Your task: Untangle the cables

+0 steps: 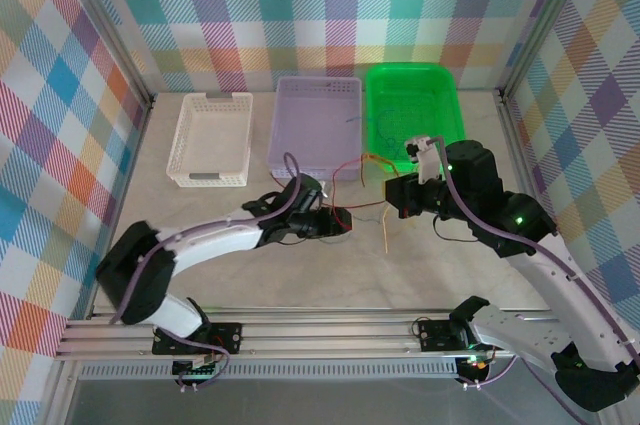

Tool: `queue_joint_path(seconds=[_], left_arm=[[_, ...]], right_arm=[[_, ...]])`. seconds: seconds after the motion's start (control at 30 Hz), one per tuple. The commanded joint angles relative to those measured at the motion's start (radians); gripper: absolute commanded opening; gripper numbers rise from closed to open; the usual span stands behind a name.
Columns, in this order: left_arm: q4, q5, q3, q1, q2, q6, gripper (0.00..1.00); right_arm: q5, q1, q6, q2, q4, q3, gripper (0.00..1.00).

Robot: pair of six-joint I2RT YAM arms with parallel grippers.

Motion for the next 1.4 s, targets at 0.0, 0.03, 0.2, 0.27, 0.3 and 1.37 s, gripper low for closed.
queue_joint_path(seconds=[0.0,0.03,0.2,0.27,0.3,1.37], left_arm=[[0.114,-0.023,-0.070,-0.006,-0.149,0.028,0.79],[0.134,-0.033,-0.089,-0.005,-0.196,0.039,0.83],[0.142,-0.061,-0.124,-0.004,-0.304,0.086,0.90],[0.155,-0.050,-0.132,-0.003,-0.302,0.085,0.90],[0.168,-0.048,-0.142,-0.003,-0.303,0.077,0.90],[0.367,0.001,-0.284,-0.022,-0.561,0.106,1.00]], right_arm=[[-0.041,-0.003,-0.025,-0.010,-0.013,0.012,0.00],[-0.047,-0.003,-0.024,-0.011,-0.011,0.010,0.00],[-0.079,-0.003,-0.010,-0.019,0.003,0.010,0.00],[-0.092,-0.003,-0.007,-0.021,0.013,0.010,0.00],[-0.093,-0.003,-0.005,-0.018,0.013,0.011,0.00],[-0.037,-0.003,0.095,-0.048,0.077,-0.038,0.00]])
